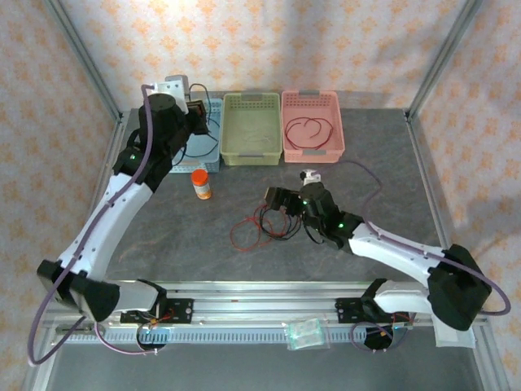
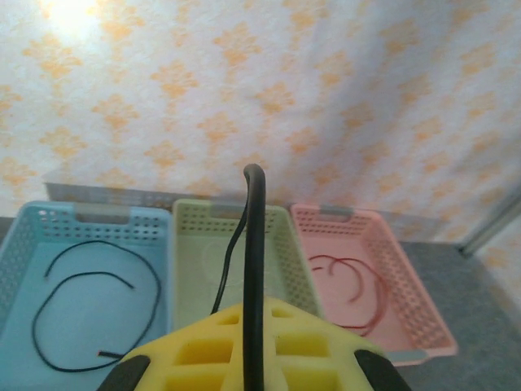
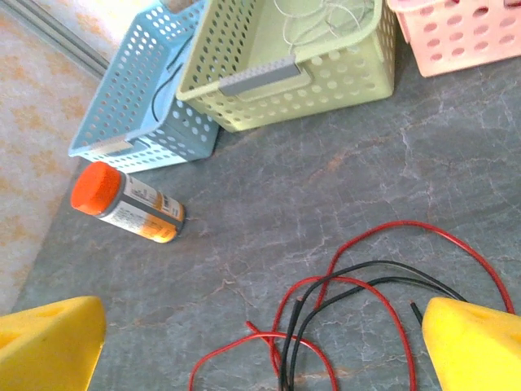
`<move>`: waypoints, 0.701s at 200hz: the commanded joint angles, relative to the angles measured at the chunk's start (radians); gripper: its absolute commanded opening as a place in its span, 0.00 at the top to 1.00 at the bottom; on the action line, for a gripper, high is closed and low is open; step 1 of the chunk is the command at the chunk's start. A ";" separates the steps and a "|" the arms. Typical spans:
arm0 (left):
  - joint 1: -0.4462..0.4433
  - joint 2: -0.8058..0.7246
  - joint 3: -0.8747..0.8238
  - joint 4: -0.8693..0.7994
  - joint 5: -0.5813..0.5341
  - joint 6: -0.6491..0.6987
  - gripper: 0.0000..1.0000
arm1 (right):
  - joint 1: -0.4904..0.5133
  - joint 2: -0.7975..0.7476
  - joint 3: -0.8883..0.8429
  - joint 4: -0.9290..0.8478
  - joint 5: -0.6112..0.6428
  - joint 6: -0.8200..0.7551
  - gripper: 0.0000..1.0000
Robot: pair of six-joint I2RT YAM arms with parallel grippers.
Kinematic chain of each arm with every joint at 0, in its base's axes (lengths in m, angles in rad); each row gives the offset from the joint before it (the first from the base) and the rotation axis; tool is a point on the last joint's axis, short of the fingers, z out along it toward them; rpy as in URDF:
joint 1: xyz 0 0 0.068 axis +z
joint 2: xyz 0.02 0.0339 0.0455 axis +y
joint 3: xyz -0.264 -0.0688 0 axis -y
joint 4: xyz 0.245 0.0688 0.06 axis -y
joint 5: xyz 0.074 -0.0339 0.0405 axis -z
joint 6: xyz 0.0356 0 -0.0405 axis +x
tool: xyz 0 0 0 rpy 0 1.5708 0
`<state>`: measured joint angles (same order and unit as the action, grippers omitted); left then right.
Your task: Untangle the cables
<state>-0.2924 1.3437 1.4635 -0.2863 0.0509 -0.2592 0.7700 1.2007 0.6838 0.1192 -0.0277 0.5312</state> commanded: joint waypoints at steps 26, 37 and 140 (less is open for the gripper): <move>0.098 0.150 0.054 0.087 0.055 0.072 1.00 | 0.008 -0.056 0.133 -0.043 -0.027 -0.062 0.00; 0.124 0.184 0.058 0.108 0.084 0.063 1.00 | 0.008 -0.058 0.150 -0.030 -0.020 -0.067 0.00; 0.273 0.553 0.283 0.169 0.259 0.044 1.00 | 0.008 -0.077 0.138 -0.058 -0.031 -0.046 0.00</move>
<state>-0.0437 1.8355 1.6760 -0.1696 0.2291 -0.2077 0.7700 1.1568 0.8482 0.0818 -0.0525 0.4934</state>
